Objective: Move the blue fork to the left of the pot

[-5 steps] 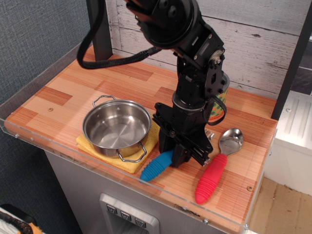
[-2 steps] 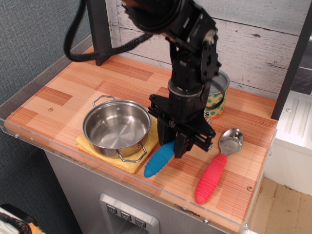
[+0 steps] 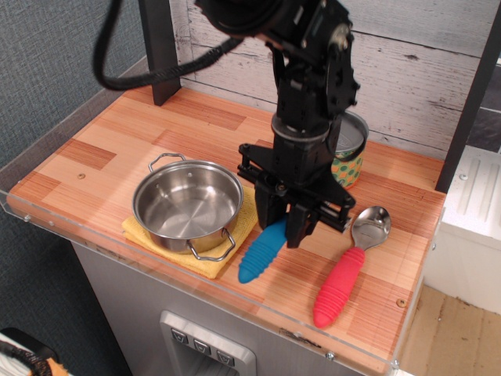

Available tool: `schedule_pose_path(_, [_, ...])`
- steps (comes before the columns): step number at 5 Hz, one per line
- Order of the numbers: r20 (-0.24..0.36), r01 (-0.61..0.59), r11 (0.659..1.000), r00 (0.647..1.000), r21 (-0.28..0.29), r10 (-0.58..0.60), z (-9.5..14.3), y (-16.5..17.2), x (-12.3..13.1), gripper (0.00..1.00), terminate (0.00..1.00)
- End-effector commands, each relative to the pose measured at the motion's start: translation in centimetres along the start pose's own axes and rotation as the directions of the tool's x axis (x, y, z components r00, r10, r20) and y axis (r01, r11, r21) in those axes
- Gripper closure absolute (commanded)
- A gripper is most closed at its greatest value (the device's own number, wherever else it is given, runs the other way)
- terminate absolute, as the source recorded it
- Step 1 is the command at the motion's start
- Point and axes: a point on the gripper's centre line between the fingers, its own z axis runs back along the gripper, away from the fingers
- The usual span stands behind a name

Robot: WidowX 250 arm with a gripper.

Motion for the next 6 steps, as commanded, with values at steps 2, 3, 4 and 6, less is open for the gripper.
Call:
schedule_pose_path(2, [0.007,-0.145,0.989,0.989,0.024,0.145,3.3,6.3,-3.4,1.00,0.00])
schedule_pose_path(3, [-0.013,-0.172,0.984,0.985,0.048,0.173,3.4,9.2,-3.8,1.00,0.00])
schedule_pose_path(4, [-0.025,-0.132,0.988,0.991,0.079,0.135,3.6,12.1,-3.3,1.00,0.00])
schedule_pose_path(6, [-0.019,-0.084,0.990,0.996,0.111,0.087,2.7,17.3,-2.2,1.00,0.00])
